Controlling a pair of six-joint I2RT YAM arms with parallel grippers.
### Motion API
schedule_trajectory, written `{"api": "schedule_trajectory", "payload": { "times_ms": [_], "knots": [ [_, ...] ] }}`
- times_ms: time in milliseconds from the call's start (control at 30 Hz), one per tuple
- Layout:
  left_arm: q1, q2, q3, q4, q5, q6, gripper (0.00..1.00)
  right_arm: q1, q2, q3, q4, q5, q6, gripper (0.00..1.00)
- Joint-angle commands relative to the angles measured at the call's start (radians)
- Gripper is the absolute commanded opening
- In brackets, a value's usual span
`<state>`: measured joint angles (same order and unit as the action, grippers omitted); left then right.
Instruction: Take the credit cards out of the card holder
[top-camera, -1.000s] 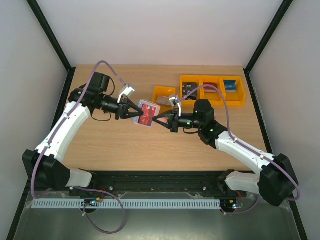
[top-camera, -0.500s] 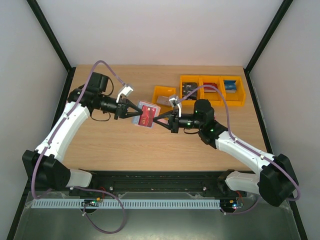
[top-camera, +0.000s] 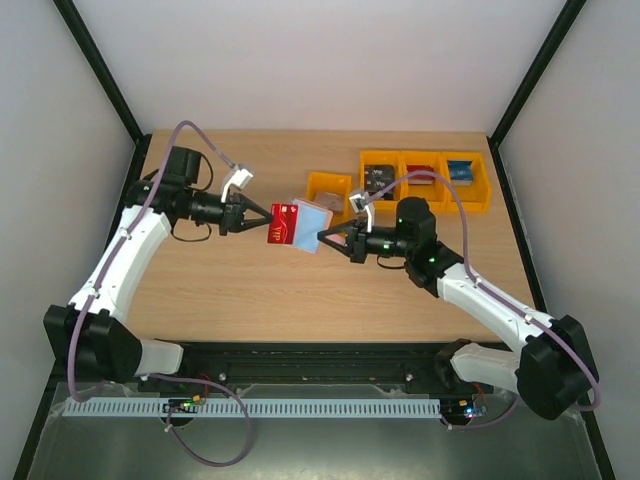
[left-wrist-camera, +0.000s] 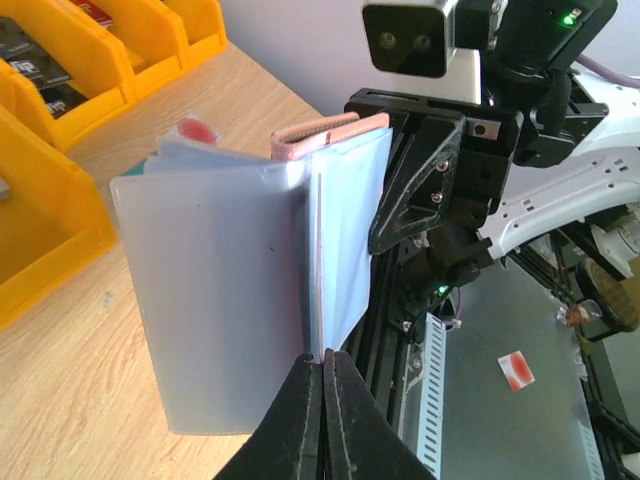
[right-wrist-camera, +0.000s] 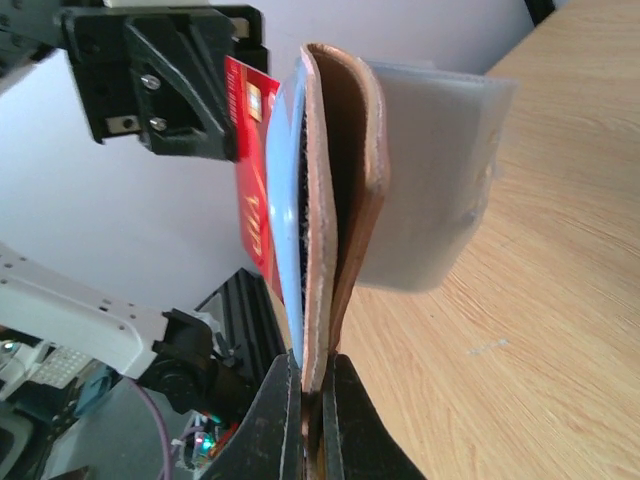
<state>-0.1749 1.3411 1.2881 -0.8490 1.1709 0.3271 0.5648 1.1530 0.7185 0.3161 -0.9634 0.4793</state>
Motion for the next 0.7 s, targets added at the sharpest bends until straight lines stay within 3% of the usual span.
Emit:
{"api": "schedule_trajectory", "payload": {
  "times_ms": [0, 200, 467, 500, 600, 667],
  "knots": [
    [0.054, -0.023, 0.048, -0.025, -0.028, 0.017, 0.02, -0.005, 0.017, 0.029, -0.112, 0.066, -0.045, 0.02],
    [0.143, -0.037, 0.114, -0.034, -0.141, 0.034, 0.02, 0.041, 0.157, 0.04, -0.194, 0.02, -0.014, 0.02],
    [0.139, -0.034, 0.076, 0.0, -0.114, 0.007, 0.02, 0.207, 0.464, 0.068, 0.062, -0.096, 0.151, 0.02],
    [0.136, -0.035, 0.075, -0.001, -0.114, 0.007, 0.02, 0.203, 0.49, 0.088, 0.013, -0.067, 0.138, 0.05],
    [0.126, -0.037, 0.07, -0.016, -0.116, 0.024, 0.02, 0.173, 0.528, 0.149, -0.193, 0.071, 0.063, 0.42],
    [0.113, -0.036, 0.068, -0.038, -0.119, 0.049, 0.02, 0.155, 0.489, 0.179, -0.312, 0.168, -0.001, 0.62]
  ]
}}
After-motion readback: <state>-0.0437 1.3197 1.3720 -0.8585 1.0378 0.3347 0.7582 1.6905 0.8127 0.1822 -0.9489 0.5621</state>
